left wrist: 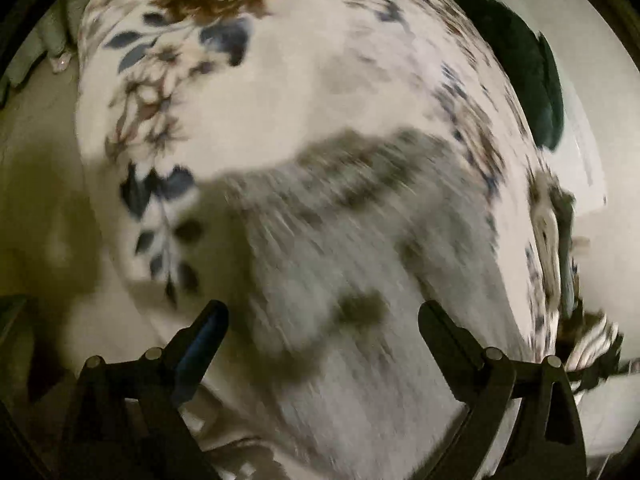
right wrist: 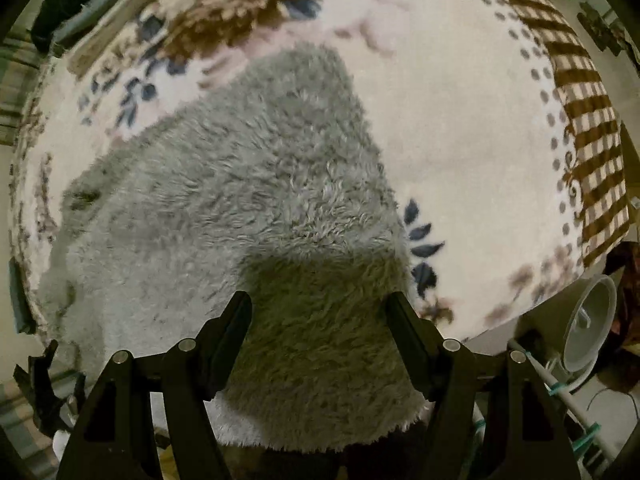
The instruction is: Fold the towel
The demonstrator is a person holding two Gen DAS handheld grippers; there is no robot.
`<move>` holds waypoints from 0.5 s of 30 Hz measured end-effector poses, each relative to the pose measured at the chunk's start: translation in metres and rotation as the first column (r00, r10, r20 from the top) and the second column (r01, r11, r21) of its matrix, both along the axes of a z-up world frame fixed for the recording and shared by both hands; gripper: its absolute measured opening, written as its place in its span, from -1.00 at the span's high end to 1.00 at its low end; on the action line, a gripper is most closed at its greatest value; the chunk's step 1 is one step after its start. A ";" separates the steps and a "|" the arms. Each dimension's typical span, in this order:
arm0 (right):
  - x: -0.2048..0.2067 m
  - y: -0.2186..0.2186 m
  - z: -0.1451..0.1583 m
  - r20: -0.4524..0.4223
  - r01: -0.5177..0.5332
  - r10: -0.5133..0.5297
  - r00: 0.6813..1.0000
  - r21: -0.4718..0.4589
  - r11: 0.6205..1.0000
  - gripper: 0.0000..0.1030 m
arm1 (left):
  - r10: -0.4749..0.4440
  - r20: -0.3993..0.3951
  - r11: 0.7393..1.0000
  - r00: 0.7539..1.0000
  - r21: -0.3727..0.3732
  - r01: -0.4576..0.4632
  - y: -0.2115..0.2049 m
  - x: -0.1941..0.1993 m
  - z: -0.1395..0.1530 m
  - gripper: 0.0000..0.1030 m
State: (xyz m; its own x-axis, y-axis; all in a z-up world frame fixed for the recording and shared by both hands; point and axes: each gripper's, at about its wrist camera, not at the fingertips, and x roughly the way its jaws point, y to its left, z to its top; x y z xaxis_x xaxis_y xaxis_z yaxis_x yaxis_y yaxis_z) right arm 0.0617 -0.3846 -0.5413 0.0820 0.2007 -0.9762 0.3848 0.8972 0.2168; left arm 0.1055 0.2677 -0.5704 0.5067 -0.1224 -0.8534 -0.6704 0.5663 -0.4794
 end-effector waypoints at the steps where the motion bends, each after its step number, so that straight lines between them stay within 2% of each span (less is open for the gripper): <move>1: 0.001 0.003 -0.002 0.000 -0.008 0.008 1.000 -0.012 1.000 -0.40 | 0.013 0.010 1.000 1.000 0.003 -0.013 0.007 0.004 -0.007 -0.87; 4: 0.006 0.011 -0.006 0.004 -0.033 0.033 0.999 -0.032 0.999 -0.42 | 0.026 0.042 0.998 0.999 0.061 -0.028 0.011 0.013 -0.006 -0.81; 5: 0.007 0.013 -0.007 0.002 -0.042 0.042 0.999 -0.041 0.998 -0.46 | 0.010 0.066 0.996 0.998 0.090 -0.015 0.009 0.017 -0.001 -0.63; 6: 0.008 0.016 -0.007 0.002 -0.048 0.048 0.999 -0.048 0.998 -0.46 | -0.003 0.061 0.993 0.998 0.116 -0.004 0.008 0.020 0.002 0.07; 7: 0.009 0.018 -0.008 0.002 -0.051 0.051 0.999 -0.052 0.997 -0.47 | -0.015 0.050 0.991 0.999 0.137 0.008 0.004 0.024 0.003 0.35; 10: 0.009 0.022 -0.008 0.000 -0.051 0.051 0.999 -0.069 0.996 -0.47 | -0.054 0.112 0.978 0.992 0.204 0.030 -0.009 0.025 0.025 0.57; 13: 0.013 0.031 -0.008 -0.006 -0.040 0.040 0.999 -0.087 0.995 -0.47 | -0.127 0.159 0.956 0.979 0.284 0.078 -0.035 0.022 0.066 0.59; 15: 0.017 0.038 -0.008 -0.005 -0.032 0.031 0.999 -0.079 0.996 -0.61 | -0.185 0.195 0.935 0.963 0.336 0.112 -0.058 0.017 0.100 0.60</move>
